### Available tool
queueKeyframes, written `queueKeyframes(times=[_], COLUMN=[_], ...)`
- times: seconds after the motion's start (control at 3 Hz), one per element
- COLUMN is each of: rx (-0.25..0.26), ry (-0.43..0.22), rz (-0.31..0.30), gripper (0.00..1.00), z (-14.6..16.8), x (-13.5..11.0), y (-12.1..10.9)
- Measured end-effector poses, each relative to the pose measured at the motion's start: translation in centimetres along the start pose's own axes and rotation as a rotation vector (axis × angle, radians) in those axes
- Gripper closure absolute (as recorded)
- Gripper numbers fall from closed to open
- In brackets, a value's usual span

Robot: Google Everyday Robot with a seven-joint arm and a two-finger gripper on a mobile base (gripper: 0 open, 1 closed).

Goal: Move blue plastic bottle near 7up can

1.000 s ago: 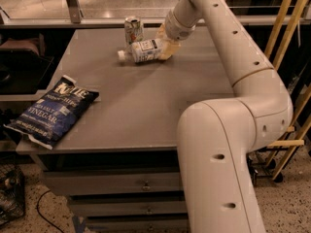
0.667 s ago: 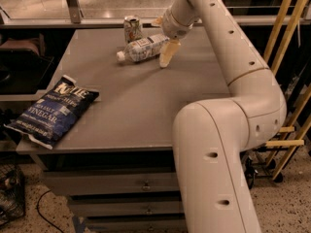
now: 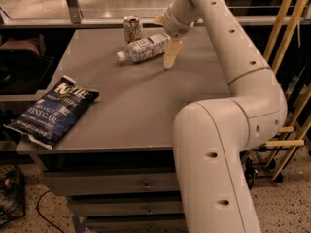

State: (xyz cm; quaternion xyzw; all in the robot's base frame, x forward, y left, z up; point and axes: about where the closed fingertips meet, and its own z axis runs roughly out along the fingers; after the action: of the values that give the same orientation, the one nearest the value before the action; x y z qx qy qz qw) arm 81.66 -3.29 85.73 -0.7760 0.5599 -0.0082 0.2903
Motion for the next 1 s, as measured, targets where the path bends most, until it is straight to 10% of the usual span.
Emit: queueKeyframes(times=[1.0], rx=[0.094], ry=[0.048], rz=[0.005], gripper=[0.00], z=[-7.0], x=[1.1], y=[-0.2])
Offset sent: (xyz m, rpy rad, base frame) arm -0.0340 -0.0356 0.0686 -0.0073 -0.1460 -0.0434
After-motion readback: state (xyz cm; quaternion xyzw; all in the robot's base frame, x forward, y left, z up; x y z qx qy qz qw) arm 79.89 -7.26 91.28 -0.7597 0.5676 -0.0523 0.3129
